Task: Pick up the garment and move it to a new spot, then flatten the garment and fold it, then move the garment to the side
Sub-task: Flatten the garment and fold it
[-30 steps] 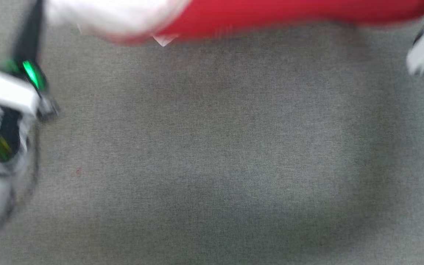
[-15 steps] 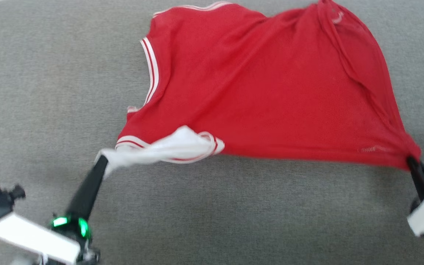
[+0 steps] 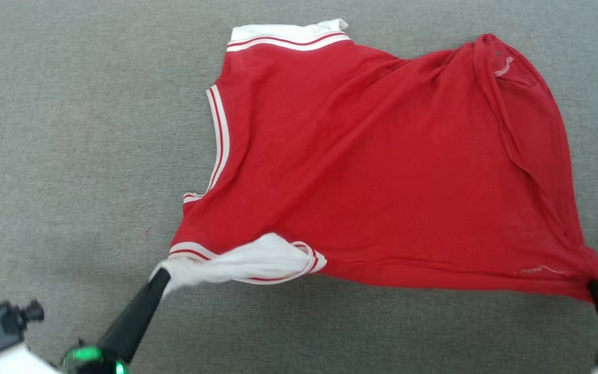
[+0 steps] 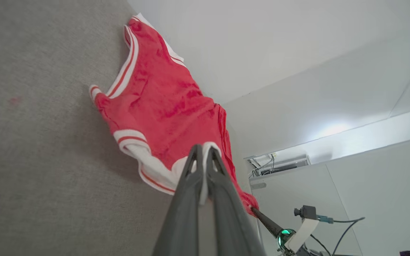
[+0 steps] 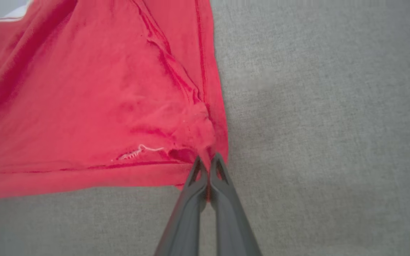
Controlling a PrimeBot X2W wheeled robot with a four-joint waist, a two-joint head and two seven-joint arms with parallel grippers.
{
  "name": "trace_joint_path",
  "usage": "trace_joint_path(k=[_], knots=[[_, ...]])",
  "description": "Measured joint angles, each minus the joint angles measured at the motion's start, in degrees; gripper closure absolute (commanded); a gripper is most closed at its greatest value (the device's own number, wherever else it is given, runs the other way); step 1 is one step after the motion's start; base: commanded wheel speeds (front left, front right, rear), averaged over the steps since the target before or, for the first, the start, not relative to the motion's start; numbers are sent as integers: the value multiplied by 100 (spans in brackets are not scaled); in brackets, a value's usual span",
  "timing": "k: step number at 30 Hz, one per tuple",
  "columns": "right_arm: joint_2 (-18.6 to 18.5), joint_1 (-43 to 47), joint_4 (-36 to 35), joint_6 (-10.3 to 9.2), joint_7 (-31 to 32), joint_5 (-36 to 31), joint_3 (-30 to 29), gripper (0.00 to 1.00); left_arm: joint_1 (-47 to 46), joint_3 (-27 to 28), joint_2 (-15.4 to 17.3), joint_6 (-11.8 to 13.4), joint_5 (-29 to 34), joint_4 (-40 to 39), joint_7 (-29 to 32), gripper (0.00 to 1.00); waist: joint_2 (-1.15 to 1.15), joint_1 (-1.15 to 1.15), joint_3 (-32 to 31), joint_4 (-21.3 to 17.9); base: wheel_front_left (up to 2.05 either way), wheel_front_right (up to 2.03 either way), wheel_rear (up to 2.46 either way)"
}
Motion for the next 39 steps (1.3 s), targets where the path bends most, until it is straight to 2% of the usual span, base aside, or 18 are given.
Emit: trace_joint_path(k=[6,10,15,22,32,33,34,35,36,37,38,39], knots=[[-131,-1092,583,-1,-2,-158,358,100,-1138,20,-79,0,-126,389,555,100,0,0,104,-135,0,0,0],[-203,-1821,1078,0,-68,-259,536,100,-1950,221,-222,0,-385,886,991,100,0,0,228,-204,0,0,0],[-248,-2369,1591,-1,-265,-383,556,100,-2529,494,-388,0,-505,1450,1360,100,0,0,384,-268,0,0,0],[-186,-3000,2334,-1,-639,-510,747,100,-3021,695,-572,1,-343,2516,1881,100,0,0,691,-413,0,0,0],[-137,-3424,3048,0,-1256,-603,991,100,-3231,603,-656,1,82,3093,1930,100,0,0,854,-567,0,0,0],[-141,-3426,3101,1,-1291,-609,1005,96,-3248,535,-617,0,162,3109,1918,87,0,0,844,-566,0,0,0],[-145,-3428,3142,1,-1329,-612,1020,75,-3264,446,-569,1,255,3111,1897,76,0,0,828,-564,0,0,0],[-151,-3433,3169,0,-1368,-620,1039,37,-3289,301,-471,1,487,3115,1871,58,0,0,811,-560,0,0,0],[-157,-3433,3192,0,-1399,-634,1051,37,-3340,114,-325,1,758,3115,1808,58,0,0,794,-556,0,0,0],[-177,-3429,3207,0,-1424,-669,1072,0,-3398,-81,-190,1,961,3112,1728,29,0,0,773,-553,0,0,0],[-235,-3414,3210,1,-1446,-737,1120,0,-3511,-438,9,1,1168,3078,1630,0,0,0,717,-543,0,0,0],[-235,-3414,3210,1,-1446,-737,1120,0,-3511,-438,9,1,1168,3078,1630,0,0,0,717,-543,0,0,0]])
